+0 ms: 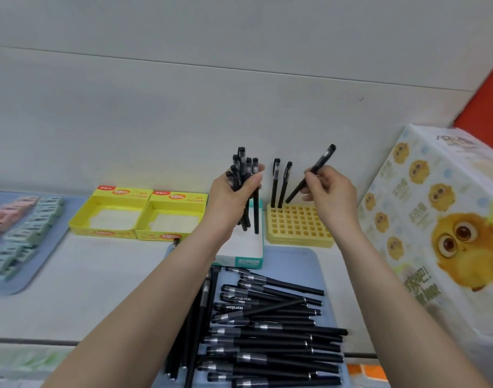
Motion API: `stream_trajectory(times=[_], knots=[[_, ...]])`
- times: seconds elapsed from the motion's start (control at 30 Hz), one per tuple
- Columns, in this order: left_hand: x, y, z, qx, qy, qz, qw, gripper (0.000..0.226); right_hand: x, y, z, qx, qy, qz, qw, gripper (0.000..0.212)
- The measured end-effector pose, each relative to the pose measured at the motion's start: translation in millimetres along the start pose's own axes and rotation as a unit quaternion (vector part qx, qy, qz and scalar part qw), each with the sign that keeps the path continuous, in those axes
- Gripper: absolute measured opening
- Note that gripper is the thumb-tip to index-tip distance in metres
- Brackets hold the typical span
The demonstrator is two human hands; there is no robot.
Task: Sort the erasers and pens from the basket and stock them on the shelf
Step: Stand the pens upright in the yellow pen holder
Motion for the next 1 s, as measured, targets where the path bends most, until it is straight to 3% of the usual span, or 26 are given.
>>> stream_trajectory(times=[0.47, 0.83, 1.0], knots=[[-26, -2, 8, 0.011, 0.002, -0.029, 1.000, 0.021, 19, -12, -15, -0.044, 0.159, 0.027, 0.986, 0.025], [-2, -7, 0, 0.014, -0.031, -0.006, 0.999, 0.024, 21, -14, -20, -0.024, 0.178, 0.097, 0.979, 0.026], [8, -5, -3, 0.024, -0.060, 0.023, 0.998, 0.023, 0, -4, -2, -0.030, 0.194, 0.037, 0.980, 0.020]])
Point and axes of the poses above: each hand's wrist, its own y-axis away from the middle knuckle, its own x-axis out of the palm, z = x × y, the point moved 2 cm from there along -y, towards the middle knuckle, and after that the axes turned 1 degree about z, right-handed, at the moved point
